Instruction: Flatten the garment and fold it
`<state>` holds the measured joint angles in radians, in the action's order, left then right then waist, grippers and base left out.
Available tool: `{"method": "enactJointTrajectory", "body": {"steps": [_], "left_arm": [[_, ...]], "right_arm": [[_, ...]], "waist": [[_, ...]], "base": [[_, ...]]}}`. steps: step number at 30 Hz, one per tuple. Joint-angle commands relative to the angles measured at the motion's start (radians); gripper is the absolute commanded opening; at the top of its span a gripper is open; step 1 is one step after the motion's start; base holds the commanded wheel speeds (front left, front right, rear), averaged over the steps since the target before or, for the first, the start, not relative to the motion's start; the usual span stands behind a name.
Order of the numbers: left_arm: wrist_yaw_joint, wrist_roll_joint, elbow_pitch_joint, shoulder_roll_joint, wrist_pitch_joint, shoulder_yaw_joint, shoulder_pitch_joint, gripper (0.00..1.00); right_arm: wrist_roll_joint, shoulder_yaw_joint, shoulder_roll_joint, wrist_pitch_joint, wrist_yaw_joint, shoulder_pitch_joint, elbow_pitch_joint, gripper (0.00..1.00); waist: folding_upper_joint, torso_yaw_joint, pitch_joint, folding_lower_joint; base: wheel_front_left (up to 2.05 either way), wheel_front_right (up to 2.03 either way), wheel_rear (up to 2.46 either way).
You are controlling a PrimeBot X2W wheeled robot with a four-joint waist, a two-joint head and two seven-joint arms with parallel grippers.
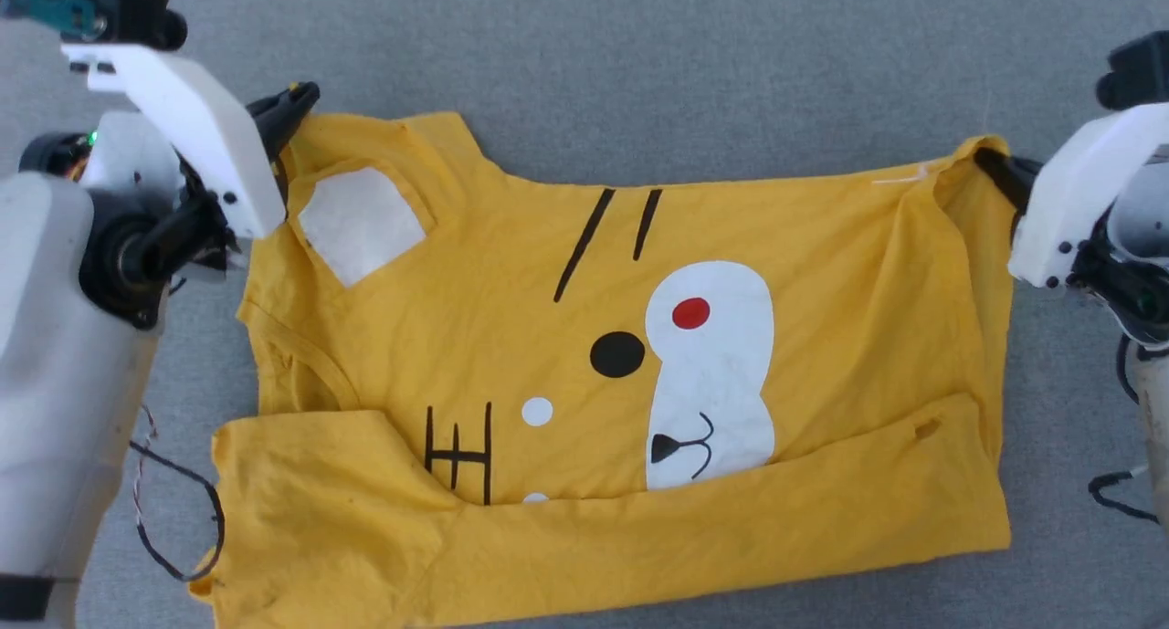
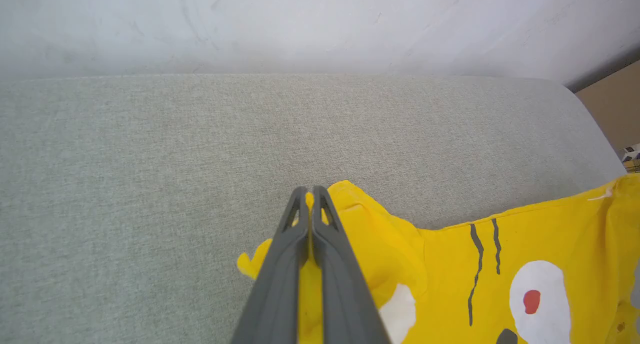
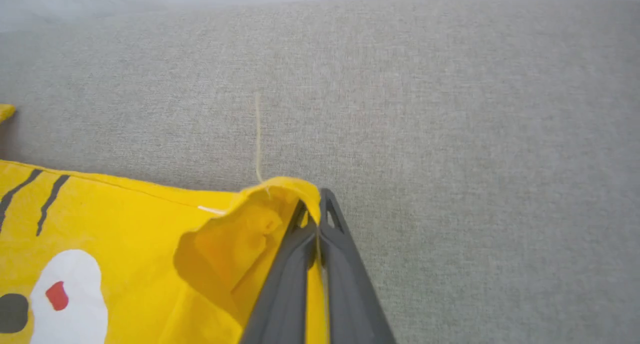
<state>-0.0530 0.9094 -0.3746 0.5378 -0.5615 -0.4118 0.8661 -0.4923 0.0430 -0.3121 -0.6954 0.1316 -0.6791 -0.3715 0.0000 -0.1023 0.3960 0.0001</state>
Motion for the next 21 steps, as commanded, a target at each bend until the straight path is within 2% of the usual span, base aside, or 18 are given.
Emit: {"method": "enactJointTrajectory", "body": {"steps": [1, 5, 10, 16, 21], "left_arm": [[-0.007, 0.013, 0.016, -0.001, 0.027, 0.015, -0.036, 0.0], [-0.004, 0.035, 0.067, 0.0, 0.106, 0.05, -0.13, 0.0], [0.023, 0.067, 0.173, 0.01, 0.199, 0.101, -0.31, 0.0], [0.086, 0.107, 0.311, 0.008, 0.295, 0.158, -0.582, 0.0], [0.143, 0.153, 0.403, -0.026, 0.35, 0.188, -0.812, 0.0]], "right_arm": [[0.0, -0.018, -0.002, 0.029, -0.001, 0.03, 0.025, 0.0], [-0.005, -0.06, -0.004, 0.056, -0.001, 0.121, 0.084, 0.0], [-0.02, -0.104, 0.01, 0.062, -0.001, 0.282, 0.169, 0.0], [-0.05, -0.16, 0.054, 0.064, -0.001, 0.476, 0.221, 0.0], [-0.065, -0.216, 0.106, 0.081, -0.001, 0.589, 0.187, 0.0]], "waist": [[0.0, 0.019, -0.056, -0.0001], [0.0, 0.042, -0.119, -0.0001], [0.0, 0.06, -0.177, -0.0001], [0.0, 0.071, -0.225, -0.0001], [0.0, 0.064, -0.25, -0.0001]], "base": [[0.0, 0.0, 0.0], [0.0, 0.0, 0.0], [0.0, 0.0, 0.0], [0.0, 0.0, 0.0], [0.0, 0.0, 0.0]]}}
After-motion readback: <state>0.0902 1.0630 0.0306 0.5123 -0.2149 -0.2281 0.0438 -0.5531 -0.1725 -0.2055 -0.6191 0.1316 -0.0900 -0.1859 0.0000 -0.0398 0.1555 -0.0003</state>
